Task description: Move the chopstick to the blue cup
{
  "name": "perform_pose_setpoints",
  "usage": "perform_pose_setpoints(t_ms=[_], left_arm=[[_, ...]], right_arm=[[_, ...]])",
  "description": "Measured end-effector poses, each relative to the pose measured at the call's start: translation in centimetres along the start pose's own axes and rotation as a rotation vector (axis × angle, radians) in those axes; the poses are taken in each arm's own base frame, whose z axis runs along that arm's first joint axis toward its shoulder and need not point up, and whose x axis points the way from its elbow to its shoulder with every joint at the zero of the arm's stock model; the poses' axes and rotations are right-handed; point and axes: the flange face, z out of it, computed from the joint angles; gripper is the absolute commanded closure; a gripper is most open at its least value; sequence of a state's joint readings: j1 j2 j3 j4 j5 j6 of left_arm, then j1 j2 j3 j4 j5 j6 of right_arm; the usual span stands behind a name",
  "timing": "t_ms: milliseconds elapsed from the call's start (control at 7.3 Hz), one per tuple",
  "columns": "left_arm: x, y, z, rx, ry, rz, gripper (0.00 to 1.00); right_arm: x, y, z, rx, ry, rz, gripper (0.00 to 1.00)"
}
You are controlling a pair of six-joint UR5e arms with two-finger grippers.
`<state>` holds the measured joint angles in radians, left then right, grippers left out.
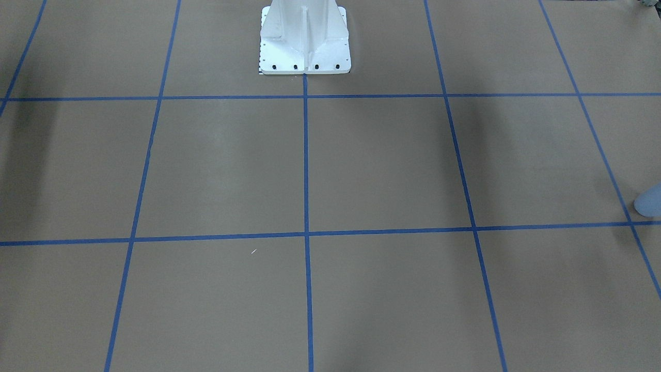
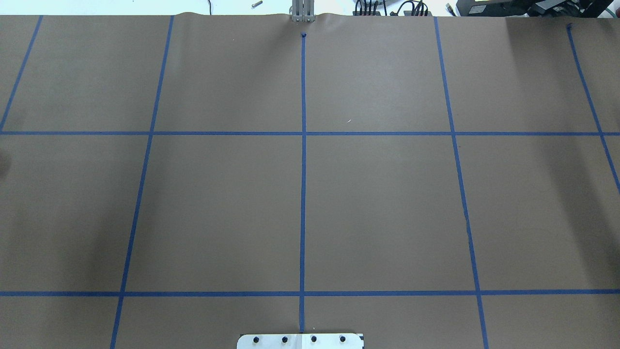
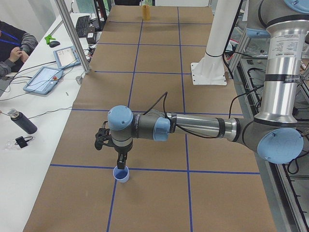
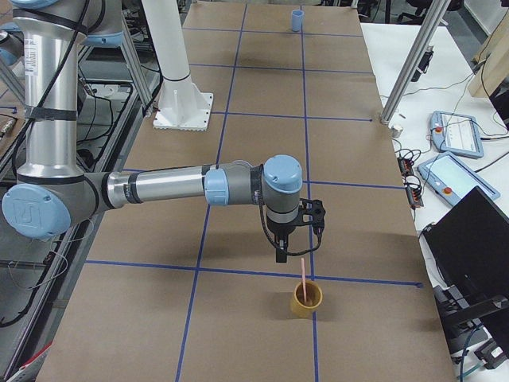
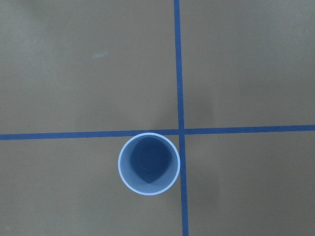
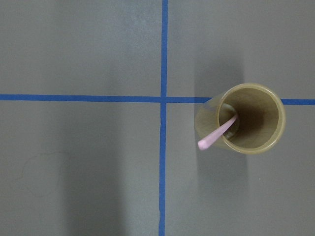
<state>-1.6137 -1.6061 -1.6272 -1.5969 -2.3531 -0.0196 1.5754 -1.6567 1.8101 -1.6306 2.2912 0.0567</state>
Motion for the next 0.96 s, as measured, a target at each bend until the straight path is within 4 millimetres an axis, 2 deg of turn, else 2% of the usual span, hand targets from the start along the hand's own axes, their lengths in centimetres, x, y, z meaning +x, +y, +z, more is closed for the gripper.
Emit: perform_pose_setpoints(t_ms=[411, 685, 958], left_arm=[[0.2, -0.1, -0.2, 0.005, 0.000, 0.006, 0.01], [1.3, -0.2, -1.4, 0.030, -0.002, 0.030, 0.01], [2.2, -1.0, -2.3, 0.047, -0.006, 0.030, 0.01]], right_arm=[[0.0, 0.0, 0.0, 0.001, -0.001, -0.001, 0.00], [-0.2, 0.0, -0.1, 0.016, -0.008, -0.015, 0.00], [-1.1, -0.3, -0.3, 0.056, -0.023, -0.057, 0.00]])
